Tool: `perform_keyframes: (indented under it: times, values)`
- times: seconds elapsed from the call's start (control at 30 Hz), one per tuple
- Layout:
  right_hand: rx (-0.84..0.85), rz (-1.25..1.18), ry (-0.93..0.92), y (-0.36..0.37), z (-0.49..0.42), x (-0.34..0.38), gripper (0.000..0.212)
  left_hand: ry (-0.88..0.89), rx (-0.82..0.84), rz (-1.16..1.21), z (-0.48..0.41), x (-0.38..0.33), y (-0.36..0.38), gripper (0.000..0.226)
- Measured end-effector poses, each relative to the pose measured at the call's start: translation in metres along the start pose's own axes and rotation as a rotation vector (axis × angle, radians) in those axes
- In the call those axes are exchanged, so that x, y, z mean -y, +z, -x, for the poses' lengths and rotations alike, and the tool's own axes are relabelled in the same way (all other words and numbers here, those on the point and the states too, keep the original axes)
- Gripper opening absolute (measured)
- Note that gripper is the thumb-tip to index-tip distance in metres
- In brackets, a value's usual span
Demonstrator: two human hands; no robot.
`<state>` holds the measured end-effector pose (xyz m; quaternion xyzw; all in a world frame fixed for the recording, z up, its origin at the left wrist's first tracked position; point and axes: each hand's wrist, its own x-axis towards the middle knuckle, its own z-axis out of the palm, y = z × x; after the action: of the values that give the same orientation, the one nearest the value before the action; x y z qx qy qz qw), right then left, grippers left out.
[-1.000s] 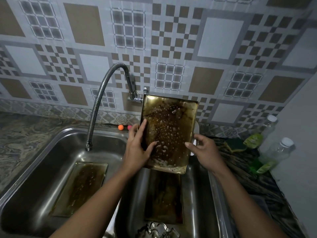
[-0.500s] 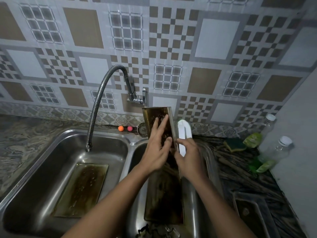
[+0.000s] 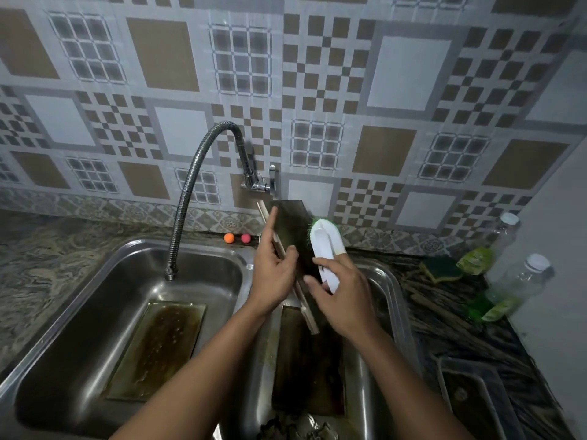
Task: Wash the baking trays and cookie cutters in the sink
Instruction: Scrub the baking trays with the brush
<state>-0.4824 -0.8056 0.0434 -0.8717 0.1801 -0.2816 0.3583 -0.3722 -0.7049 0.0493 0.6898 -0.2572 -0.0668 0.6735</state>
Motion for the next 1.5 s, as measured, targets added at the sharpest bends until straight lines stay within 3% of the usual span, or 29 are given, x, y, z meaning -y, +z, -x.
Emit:
perform_keyframes:
  times: [0.07,0.33,0.47,0.73,0.9,1.1,1.5]
  values:
    - [-0.055,-0.018,0.007,-0.016,0.003,-0.011,0.017,0.0,0.003,0.022,-0.003,0.007,-0.006,0.08]
    - [-0.248,0.073,0.253,-0.108,0.076,-0.082,0.036,0.034,-0.047,0.012,0.007,0.034,-0.009,0.058]
    - [-0.312,0.253,0.432,-0.152,0.136,-0.12,0.031,0.081,-0.078,-0.037,0.019,0.046,-0.001,0.045]
    - [-0.206,0.345,0.679,-0.153,0.197,-0.156,0.028,-0.079,-0.096,-0.059,0.031,0.088,0.002,0.033]
    - [-0.199,0.352,0.712,-0.143,0.185,-0.168,0.03,-0.132,-0.061,-0.053,0.033,0.086,0.0,0.041]
    - [-0.155,0.366,0.719,-0.12,0.193,-0.172,0.031,-0.073,-0.063,-0.048,0.03,0.084,-0.005,0.031]
    - [-0.199,0.27,0.71,-0.138,0.186,-0.17,0.029,-0.107,-0.04,0.062,0.03,0.07,0.01,0.036]
